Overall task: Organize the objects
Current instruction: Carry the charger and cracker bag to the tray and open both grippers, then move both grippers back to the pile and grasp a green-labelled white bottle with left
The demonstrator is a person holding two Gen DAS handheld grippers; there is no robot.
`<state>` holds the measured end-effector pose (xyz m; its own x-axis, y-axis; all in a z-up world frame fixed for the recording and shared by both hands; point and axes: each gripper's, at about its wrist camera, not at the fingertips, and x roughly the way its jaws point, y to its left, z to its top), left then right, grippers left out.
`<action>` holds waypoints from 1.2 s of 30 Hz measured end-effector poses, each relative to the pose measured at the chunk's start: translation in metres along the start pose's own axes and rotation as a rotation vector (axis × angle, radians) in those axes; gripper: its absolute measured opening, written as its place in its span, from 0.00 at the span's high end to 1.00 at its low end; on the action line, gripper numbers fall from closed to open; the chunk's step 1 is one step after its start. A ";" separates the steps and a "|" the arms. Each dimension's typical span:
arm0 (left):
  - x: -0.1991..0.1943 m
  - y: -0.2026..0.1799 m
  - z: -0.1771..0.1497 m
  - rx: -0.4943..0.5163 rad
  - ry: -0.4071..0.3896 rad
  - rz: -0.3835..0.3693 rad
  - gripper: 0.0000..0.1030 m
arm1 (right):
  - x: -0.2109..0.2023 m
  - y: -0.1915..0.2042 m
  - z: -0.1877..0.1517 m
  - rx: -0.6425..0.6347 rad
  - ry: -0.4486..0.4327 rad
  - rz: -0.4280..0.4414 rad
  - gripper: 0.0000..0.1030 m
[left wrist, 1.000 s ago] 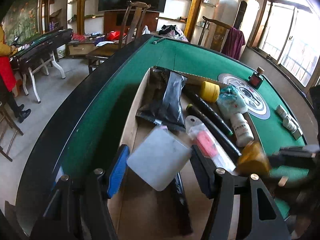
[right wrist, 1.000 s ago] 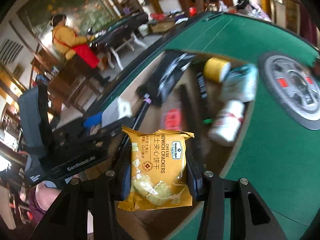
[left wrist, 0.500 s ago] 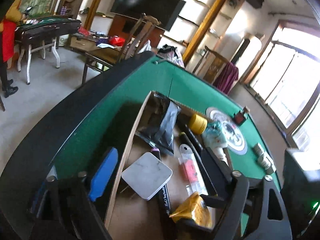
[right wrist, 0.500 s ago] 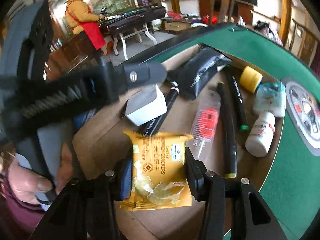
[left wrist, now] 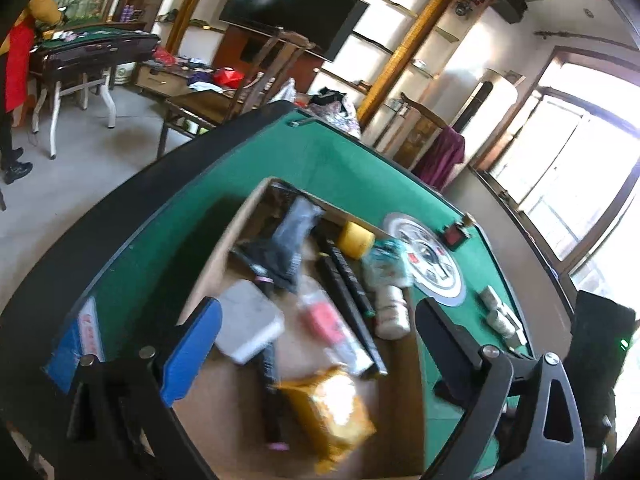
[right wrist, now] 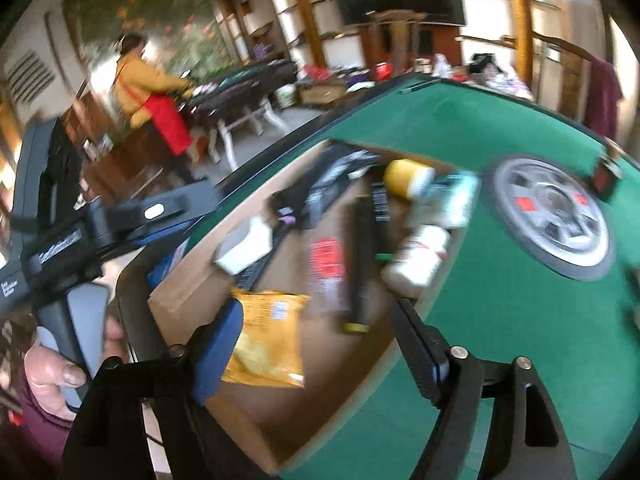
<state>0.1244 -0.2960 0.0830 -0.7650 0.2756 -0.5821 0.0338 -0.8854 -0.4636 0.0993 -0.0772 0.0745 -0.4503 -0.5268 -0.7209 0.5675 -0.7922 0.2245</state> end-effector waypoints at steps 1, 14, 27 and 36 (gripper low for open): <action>-0.001 -0.011 -0.002 0.018 0.007 -0.012 0.06 | -0.009 -0.010 -0.002 0.019 -0.013 -0.015 0.20; 0.042 -0.152 -0.043 0.292 0.202 -0.220 0.05 | -0.134 -0.254 -0.040 0.501 -0.199 -0.379 0.19; 0.109 -0.279 -0.064 0.609 0.202 -0.235 0.05 | -0.143 -0.325 -0.089 0.602 -0.158 -0.533 0.19; 0.184 -0.334 -0.089 0.788 0.315 -0.324 0.05 | -0.129 -0.333 -0.086 0.454 -0.067 -0.581 0.44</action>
<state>0.0296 0.0839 0.0714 -0.4453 0.5424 -0.7124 -0.6905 -0.7145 -0.1125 0.0276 0.2804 0.0364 -0.6406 0.0097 -0.7678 -0.1092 -0.9909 0.0786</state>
